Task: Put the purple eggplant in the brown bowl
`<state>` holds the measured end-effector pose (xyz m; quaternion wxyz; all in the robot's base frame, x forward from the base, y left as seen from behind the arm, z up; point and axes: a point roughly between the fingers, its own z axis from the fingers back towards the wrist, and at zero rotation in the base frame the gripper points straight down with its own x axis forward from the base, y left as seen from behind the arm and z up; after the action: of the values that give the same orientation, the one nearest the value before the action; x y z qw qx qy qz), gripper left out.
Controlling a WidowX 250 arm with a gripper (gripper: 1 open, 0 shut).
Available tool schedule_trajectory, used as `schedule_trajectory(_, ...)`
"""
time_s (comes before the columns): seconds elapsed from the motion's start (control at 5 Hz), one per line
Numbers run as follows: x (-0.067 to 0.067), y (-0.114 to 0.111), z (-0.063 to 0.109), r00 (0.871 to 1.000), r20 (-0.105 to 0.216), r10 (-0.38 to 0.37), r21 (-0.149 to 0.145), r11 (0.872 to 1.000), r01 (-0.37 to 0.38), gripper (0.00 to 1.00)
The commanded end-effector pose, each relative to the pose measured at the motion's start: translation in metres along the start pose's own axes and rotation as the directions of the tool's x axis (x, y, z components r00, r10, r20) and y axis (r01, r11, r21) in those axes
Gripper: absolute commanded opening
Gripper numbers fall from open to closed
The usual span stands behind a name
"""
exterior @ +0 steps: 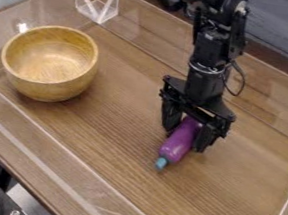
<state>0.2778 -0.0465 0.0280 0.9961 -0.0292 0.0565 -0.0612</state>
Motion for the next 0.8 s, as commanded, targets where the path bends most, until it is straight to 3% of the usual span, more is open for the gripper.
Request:
schedule_trajectory(0.0, 0.009, -0.002, 0.015, 0.998, 0.052, -0.024, 0.000, 1.000, 0.025, 1.00)
schedule_trajectory(0.2, 0.008, -0.002, 0.015, 0.998, 0.052, -0.022, -0.002, 1.000, 0.022, 0.00)
schedule_trajectory(0.6, 0.007, -0.002, 0.028, 0.998, 0.054, -0.023, -0.011, 1.000, 0.023, 0.00)
